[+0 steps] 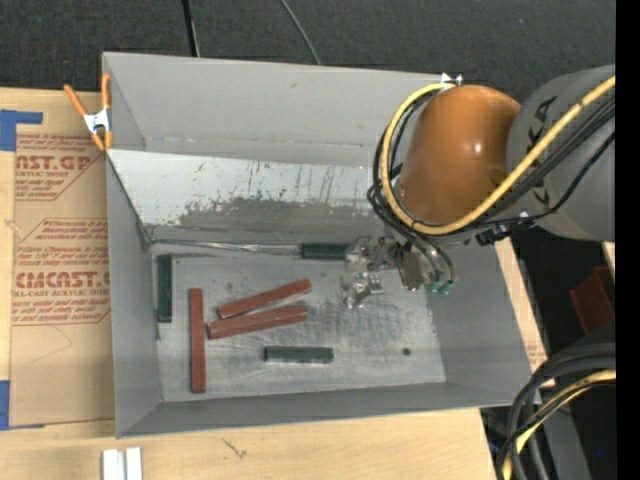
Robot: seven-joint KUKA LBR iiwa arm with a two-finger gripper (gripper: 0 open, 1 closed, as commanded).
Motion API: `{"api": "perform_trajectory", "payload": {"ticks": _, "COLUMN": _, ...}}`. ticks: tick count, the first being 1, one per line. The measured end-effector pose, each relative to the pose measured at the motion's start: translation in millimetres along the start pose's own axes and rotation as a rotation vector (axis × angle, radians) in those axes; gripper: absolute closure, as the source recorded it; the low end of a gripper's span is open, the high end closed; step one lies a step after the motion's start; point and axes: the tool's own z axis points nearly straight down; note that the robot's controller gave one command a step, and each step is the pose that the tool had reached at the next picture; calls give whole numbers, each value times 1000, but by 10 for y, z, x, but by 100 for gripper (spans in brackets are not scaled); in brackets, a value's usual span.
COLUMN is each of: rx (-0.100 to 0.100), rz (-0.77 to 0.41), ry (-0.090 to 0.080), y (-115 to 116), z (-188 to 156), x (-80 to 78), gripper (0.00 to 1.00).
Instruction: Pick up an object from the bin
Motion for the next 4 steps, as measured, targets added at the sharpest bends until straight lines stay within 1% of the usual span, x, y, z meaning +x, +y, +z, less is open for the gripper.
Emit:
{"api": "perform_trajectory", "payload": {"ticks": 1, "rx": -1, "rz": 47, "ry": 2, "y": 87, "z": 689, "x": 13, "gripper": 0}}
{"api": "perform_trajectory", "payload": {"ticks": 2, "rx": 0, "rz": 47, "ry": 2, "y": 86, "z": 688, "x": 13, "gripper": 0}}
{"api": "perform_trajectory", "payload": {"ticks": 3, "rx": 0, "rz": -76, "ry": 12, "y": 234, "z": 1379, "x": 85, "gripper": 100}}
{"api": "perform_trajectory", "payload": {"ticks": 4, "rx": 0, "rz": -77, "ry": 11, "y": 235, "z": 1378, "x": 82, "gripper": 100}}
